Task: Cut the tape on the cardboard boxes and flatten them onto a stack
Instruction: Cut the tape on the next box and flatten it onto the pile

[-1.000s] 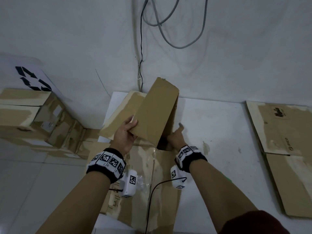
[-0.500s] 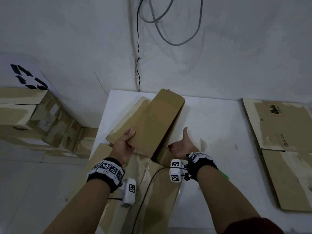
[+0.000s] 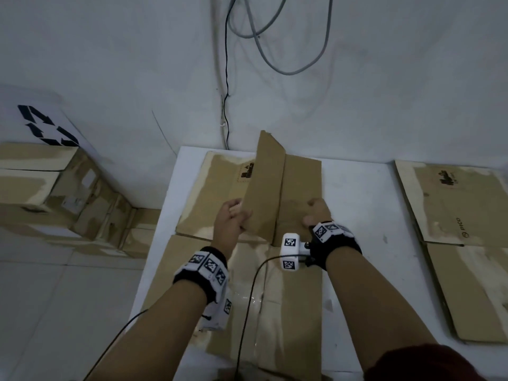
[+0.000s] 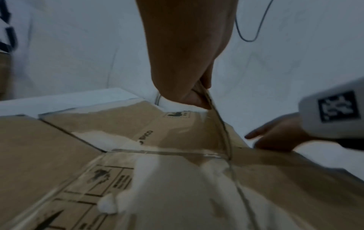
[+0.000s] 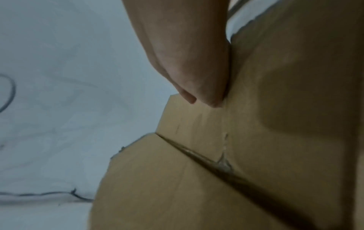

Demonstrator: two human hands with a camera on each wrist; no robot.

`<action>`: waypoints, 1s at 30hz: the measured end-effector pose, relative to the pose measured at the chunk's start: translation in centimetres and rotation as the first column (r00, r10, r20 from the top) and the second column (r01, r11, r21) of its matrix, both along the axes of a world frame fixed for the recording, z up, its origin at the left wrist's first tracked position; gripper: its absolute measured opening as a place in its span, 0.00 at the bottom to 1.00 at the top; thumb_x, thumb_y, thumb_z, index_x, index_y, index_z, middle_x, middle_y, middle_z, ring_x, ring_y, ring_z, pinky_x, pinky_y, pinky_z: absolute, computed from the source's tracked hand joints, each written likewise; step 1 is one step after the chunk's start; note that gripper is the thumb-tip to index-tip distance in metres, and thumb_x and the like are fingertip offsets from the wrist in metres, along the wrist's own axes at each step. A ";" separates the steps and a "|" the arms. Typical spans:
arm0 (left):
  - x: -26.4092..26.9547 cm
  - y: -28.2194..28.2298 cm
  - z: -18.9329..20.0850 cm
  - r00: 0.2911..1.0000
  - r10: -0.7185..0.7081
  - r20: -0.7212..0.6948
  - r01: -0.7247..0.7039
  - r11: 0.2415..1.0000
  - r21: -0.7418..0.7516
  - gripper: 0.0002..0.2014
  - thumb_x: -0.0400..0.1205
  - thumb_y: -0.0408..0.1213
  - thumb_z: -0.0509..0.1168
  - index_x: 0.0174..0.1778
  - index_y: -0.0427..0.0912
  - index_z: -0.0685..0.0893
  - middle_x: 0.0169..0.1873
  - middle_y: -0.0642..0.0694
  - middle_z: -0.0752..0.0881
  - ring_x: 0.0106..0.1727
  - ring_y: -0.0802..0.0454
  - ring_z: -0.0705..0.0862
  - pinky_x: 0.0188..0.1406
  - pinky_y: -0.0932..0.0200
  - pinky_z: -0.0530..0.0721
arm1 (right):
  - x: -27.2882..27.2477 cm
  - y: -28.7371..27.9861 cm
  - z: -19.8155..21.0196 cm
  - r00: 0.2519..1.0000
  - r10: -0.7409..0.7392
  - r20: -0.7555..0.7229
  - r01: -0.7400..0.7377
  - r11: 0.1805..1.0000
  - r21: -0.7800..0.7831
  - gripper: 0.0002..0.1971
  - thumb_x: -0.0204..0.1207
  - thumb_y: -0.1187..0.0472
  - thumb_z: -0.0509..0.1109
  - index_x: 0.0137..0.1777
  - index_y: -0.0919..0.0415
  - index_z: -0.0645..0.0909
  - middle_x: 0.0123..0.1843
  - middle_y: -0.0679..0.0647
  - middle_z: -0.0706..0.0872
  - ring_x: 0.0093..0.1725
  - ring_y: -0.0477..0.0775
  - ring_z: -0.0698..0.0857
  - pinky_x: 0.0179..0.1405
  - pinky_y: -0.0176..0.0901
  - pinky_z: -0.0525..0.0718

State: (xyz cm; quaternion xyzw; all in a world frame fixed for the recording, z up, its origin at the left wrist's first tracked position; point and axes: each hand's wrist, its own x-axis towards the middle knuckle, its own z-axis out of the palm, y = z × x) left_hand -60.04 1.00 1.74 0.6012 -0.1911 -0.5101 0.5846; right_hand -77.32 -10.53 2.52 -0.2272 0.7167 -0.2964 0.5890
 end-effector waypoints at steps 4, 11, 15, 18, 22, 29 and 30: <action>-2.4 -0.9 -0.8 0.972 -0.009 0.235 0.012 1.000 -0.012 0.16 0.82 0.29 0.66 0.65 0.44 0.75 0.45 0.45 0.89 0.43 0.58 0.88 0.41 0.65 0.86 | 0.3 -0.9 -0.3 0.969 -0.244 -0.042 0.238 0.966 -0.104 0.30 0.71 0.54 0.69 0.74 0.59 0.72 0.69 0.54 0.75 0.67 0.62 0.77 0.53 0.46 0.76; -4.6 -1.6 -1.1 0.819 -0.011 0.574 0.052 0.997 -0.056 0.17 0.83 0.29 0.63 0.66 0.45 0.72 0.38 0.46 0.89 0.39 0.51 0.87 0.41 0.53 0.87 | 1.6 -2.9 -1.8 0.858 -0.065 -0.509 0.022 0.996 -0.090 0.28 0.85 0.53 0.57 0.85 0.56 0.60 0.88 0.60 0.46 0.83 0.72 0.54 0.83 0.69 0.45; -4.8 -1.8 -0.8 0.723 -0.020 0.690 0.138 0.983 -0.117 0.18 0.83 0.30 0.63 0.68 0.45 0.70 0.30 0.47 0.86 0.31 0.53 0.82 0.32 0.61 0.79 | 2.2 -4.3 -5.0 0.842 0.116 -0.527 -0.103 0.993 0.054 0.47 0.76 0.43 0.64 0.87 0.60 0.44 0.87 0.61 0.37 0.84 0.77 0.47 0.81 0.72 0.47; -4.5 -1.1 -1.6 0.772 -0.246 0.587 0.369 0.924 -0.099 0.18 0.84 0.31 0.64 0.69 0.45 0.71 0.40 0.55 0.88 0.36 0.67 0.85 0.37 0.69 0.81 | 0.4 -5.3 -7.8 0.882 0.237 -0.407 -0.221 0.971 0.086 0.51 0.65 0.39 0.64 0.85 0.66 0.54 0.86 0.68 0.51 0.83 0.73 0.54 0.83 0.71 0.52; -4.2 -0.5 -4.1 0.853 -0.458 0.251 0.480 0.877 -0.029 0.25 0.87 0.56 0.52 0.81 0.61 0.58 0.75 0.45 0.75 0.73 0.53 0.75 0.76 0.50 0.71 | -0.5 -3.0 -5.1 0.853 0.150 -0.500 -0.201 0.978 -0.049 0.26 0.90 0.53 0.51 0.84 0.64 0.59 0.85 0.65 0.60 0.84 0.69 0.57 0.82 0.60 0.51; -6.6 -4.3 -3.3 0.842 -0.444 -0.305 0.491 0.866 0.094 0.28 0.87 0.62 0.44 0.83 0.63 0.49 0.78 0.43 0.71 0.80 0.37 0.65 0.79 0.34 0.54 | -1.5 2.5 -5.1 0.989 0.012 0.148 0.041 0.934 -0.354 0.24 0.87 0.45 0.56 0.71 0.60 0.80 0.68 0.58 0.85 0.66 0.59 0.83 0.70 0.56 0.79; -7.0 -4.5 -3.3 0.813 -0.421 -0.401 0.505 0.854 0.128 0.30 0.85 0.64 0.42 0.84 0.60 0.52 0.78 0.43 0.71 0.81 0.37 0.62 0.78 0.32 0.48 | -2.1 3.3 -5.3 0.982 0.030 0.187 0.038 0.937 -0.346 0.23 0.87 0.45 0.57 0.71 0.59 0.80 0.67 0.59 0.85 0.64 0.57 0.83 0.68 0.52 0.80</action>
